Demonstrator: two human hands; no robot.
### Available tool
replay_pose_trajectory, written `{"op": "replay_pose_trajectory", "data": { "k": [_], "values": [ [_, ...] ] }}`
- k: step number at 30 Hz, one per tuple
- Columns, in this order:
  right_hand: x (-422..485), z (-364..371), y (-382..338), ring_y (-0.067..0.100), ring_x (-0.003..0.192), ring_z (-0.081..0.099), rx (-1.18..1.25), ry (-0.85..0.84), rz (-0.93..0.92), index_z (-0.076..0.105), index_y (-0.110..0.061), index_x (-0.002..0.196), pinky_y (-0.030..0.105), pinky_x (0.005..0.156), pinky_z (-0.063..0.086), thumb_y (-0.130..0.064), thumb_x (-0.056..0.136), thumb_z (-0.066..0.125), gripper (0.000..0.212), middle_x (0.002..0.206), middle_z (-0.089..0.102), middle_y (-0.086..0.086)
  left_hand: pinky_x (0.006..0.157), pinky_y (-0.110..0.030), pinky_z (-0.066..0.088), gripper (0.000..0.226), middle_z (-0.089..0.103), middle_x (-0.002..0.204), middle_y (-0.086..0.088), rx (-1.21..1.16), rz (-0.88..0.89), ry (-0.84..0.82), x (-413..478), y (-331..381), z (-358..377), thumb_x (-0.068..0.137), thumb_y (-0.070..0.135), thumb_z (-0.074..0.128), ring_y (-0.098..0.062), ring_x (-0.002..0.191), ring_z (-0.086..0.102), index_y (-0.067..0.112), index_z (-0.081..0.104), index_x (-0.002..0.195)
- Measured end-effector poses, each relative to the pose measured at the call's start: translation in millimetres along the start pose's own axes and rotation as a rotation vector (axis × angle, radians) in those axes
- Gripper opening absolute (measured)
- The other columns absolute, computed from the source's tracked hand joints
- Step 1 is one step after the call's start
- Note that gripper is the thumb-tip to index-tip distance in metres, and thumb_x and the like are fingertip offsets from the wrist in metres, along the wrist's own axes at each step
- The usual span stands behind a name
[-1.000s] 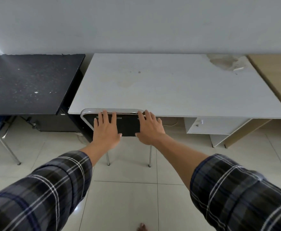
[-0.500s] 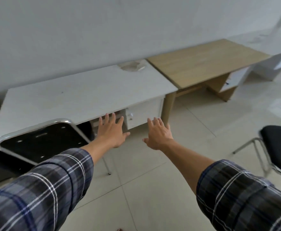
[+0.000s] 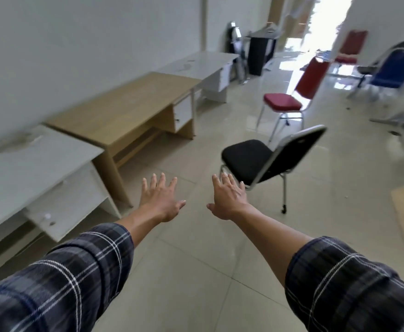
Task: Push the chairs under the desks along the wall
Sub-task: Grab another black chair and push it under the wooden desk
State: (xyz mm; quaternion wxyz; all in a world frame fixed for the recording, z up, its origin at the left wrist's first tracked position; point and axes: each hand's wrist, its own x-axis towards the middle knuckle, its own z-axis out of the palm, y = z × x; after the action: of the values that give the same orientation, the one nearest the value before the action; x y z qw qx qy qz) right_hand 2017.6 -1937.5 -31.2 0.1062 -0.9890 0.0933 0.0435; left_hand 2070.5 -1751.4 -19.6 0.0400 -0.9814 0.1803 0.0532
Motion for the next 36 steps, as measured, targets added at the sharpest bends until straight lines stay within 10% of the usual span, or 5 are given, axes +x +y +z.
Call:
{"op": "replay_pose_trajectory", "data": {
  "k": [19, 36],
  "values": [
    [83, -66, 298, 0.031, 0.153, 0.008, 0.006, 0.076, 0.492, 0.009, -0.018, 0.159, 0.055, 0.121, 0.012, -0.043, 0.09, 0.065, 0.091, 0.166, 0.012, 0.015, 0.119, -0.053, 0.0, 0.087, 0.007, 0.161, -0.015, 0.073, 0.527, 0.041, 228, 298, -32, 0.089, 0.063, 0.046, -0.036, 0.148, 0.003, 0.023, 0.006, 0.155],
    [245, -112, 499, 0.034, 0.153, 0.01, -0.012, 0.019, 0.333, 0.008, -0.017, 0.159, 0.056, 0.12, 0.013, -0.041, 0.09, 0.066, 0.093, 0.165, 0.012, 0.017, 0.119, -0.052, 0.003, 0.096, 0.006, 0.162, -0.014, 0.036, 0.382, -0.028, 403, 443, -47, 0.084, 0.067, 0.051, -0.034, 0.148, 0.005, 0.025, 0.001, 0.154]
  ]
}}
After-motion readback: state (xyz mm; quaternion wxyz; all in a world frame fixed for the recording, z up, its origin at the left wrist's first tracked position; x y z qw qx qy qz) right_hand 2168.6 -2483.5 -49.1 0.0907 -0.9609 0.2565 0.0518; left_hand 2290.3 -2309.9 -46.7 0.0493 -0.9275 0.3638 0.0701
